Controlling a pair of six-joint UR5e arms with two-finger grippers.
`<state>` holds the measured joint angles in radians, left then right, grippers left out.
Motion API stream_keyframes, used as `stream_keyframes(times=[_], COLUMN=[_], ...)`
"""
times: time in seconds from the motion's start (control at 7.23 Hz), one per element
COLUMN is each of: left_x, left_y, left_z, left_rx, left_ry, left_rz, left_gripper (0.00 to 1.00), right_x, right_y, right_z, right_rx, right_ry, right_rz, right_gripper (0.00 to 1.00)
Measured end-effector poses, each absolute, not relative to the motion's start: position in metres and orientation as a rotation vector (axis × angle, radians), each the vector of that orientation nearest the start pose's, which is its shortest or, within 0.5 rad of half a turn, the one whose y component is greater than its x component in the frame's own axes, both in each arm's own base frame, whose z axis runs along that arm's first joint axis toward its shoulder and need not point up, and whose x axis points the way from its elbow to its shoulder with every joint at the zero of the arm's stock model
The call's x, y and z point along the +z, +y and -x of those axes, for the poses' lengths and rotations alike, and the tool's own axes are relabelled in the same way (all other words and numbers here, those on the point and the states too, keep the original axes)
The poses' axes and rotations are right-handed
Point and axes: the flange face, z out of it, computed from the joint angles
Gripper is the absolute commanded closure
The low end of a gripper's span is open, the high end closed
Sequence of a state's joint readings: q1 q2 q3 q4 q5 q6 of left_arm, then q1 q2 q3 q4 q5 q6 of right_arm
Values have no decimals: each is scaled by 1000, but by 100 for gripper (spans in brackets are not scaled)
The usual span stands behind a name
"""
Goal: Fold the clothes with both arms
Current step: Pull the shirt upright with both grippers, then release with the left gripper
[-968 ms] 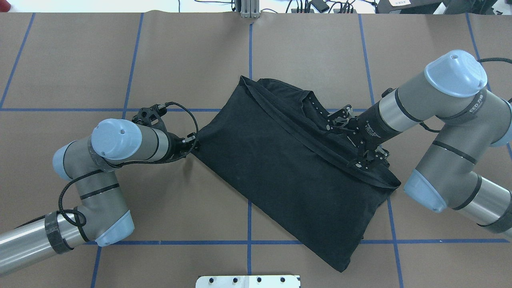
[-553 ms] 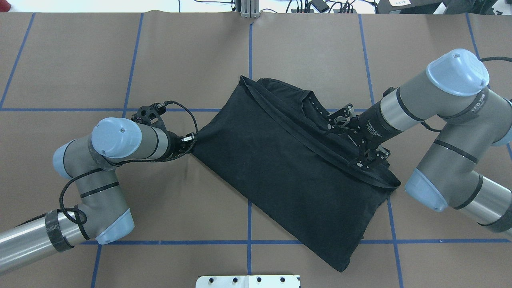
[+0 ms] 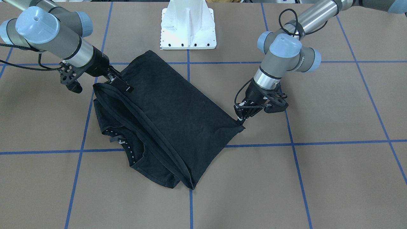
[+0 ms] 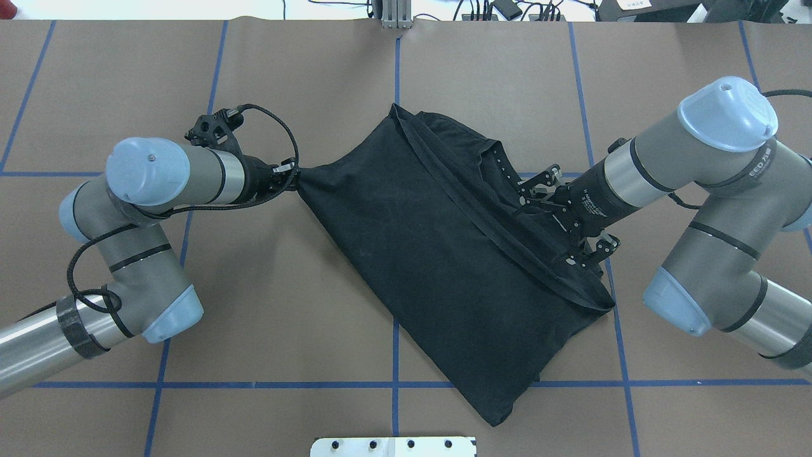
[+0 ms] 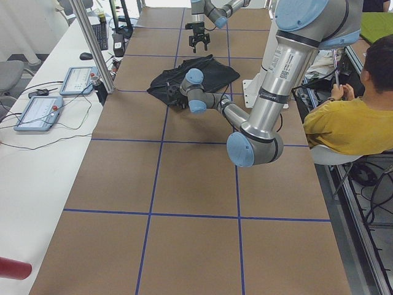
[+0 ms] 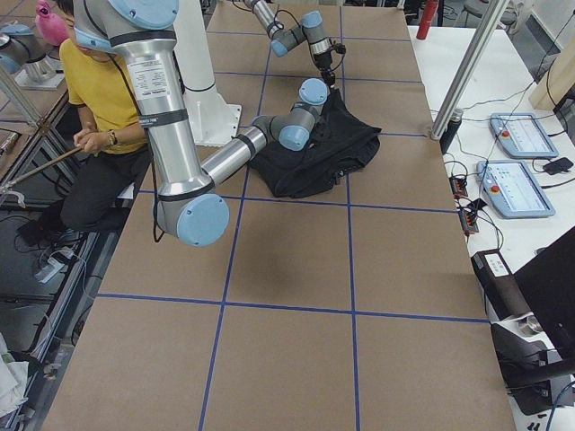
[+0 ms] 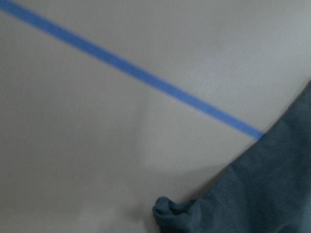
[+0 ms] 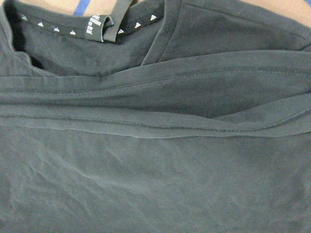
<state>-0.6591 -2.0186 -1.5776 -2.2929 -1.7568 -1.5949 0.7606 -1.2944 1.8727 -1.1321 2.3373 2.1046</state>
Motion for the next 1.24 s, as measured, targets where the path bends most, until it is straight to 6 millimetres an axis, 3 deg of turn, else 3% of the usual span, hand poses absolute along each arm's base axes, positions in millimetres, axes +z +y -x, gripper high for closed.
stream_keyframes(times=[0.14, 0.28, 0.55, 0.83, 0.97, 1.11, 1.24], left_x=[317, 308, 285, 267, 257, 251, 247], left_y=[-523, -561, -648, -711, -732, -744, -751], left_z=[-450, -454, -481, -501, -513, -519, -519], left_rx=[-492, -506, -531, -507, -494, -481, -469], left_ry=[1166, 1155, 1156, 1141, 1143, 1142, 1139], left_rz=[-251, -285, -340, -400, -426, -454, -475], left_gripper=[100, 100, 100, 100, 74, 19, 6], right_x=[308, 306, 299, 285, 284, 286, 290], right_y=[-433, -438, -458, -464, -461, -455, -445], right_z=[358, 351, 329, 338, 351, 366, 384], right_rx=[751, 765, 814, 835, 842, 848, 847], right_ry=[-1064, -1075, -1108, -1136, -1134, -1126, -1110], right_rz=[591, 577, 526, 448, 415, 381, 355], right_gripper=[0, 0, 0, 0, 0, 0, 0])
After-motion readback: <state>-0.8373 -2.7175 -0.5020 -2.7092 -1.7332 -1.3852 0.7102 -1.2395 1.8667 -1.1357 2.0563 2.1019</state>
